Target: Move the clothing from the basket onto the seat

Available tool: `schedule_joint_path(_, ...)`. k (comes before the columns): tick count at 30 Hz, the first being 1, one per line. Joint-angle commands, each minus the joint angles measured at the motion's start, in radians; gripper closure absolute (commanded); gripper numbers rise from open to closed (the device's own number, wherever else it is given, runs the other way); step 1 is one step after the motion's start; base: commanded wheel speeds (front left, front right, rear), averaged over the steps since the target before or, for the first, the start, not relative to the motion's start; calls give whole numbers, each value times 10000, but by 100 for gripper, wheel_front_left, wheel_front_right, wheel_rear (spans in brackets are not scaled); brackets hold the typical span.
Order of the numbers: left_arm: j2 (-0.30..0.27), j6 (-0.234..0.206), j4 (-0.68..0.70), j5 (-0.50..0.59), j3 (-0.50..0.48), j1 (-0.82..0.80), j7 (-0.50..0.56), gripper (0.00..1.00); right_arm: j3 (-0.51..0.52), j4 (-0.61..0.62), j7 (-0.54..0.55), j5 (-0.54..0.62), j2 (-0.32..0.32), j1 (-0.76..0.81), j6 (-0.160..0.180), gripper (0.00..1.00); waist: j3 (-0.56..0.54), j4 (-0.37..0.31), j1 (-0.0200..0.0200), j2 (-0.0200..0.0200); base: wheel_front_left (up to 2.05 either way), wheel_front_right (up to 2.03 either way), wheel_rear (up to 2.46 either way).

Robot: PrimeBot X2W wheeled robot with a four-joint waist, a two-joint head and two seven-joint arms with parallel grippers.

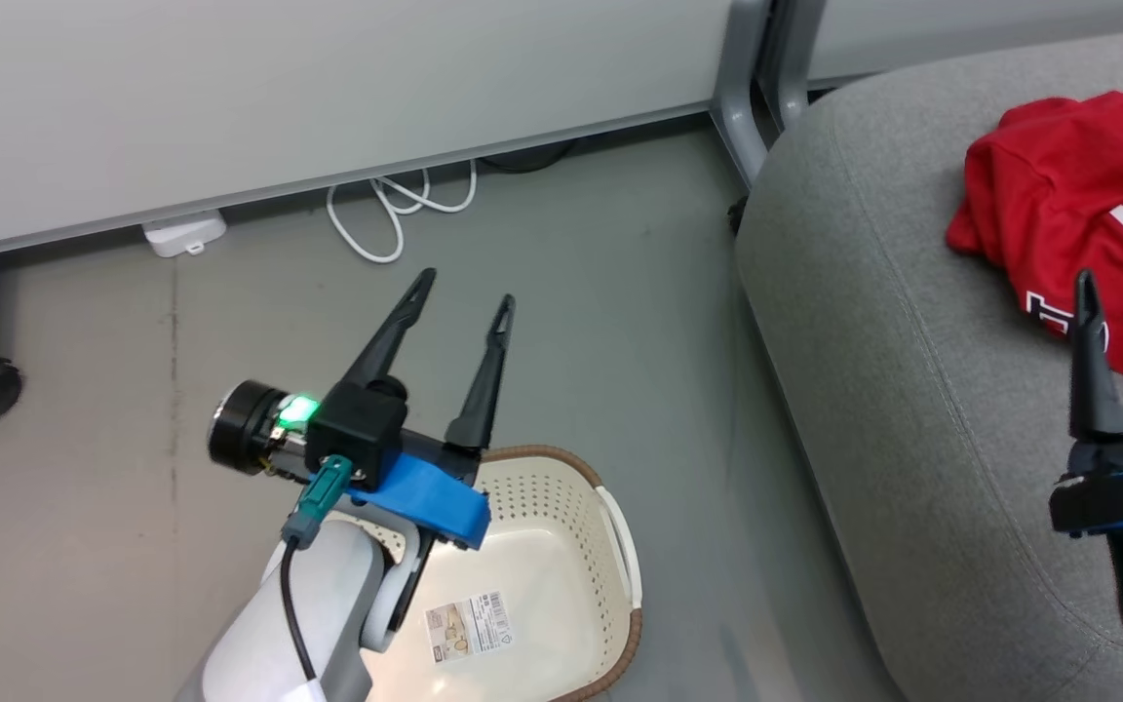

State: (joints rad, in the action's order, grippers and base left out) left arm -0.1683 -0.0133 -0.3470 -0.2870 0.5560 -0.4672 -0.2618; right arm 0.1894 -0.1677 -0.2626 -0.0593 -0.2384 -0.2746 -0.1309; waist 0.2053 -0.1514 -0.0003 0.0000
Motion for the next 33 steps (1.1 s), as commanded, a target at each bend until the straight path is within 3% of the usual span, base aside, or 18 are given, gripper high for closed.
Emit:
schedule_joint_path(1, -92, -124, 155, 69, -407, 359, -42, 0, -291, 120, -35, -108, 120, 299, 1, 0, -456, 487, 3, 0, 0, 0, 0)
schedule_joint_path(9, -192, -251, 629, 340, -1978, 1473, -36, 0, -1277, 279, -35, -255, 501, 743, 3, 0, -1032, 1245, 3, 0, 0, 0, 0)
schedule_joint_path(17, -16, -40, 808, 620, -3204, 2553, -38, 0, -1914, 142, -34, -344, 864, 1129, 1, 0, -1531, 1621, 3, 0, 0, 0, 0)
schedule_joint_path(33, 678, 651, 615, 1307, -4454, 3850, -37, 0, -1621, -467, -34, -428, 1325, 2099, 1, 0, -1982, 1791, 3, 0, 0, 0, 0)
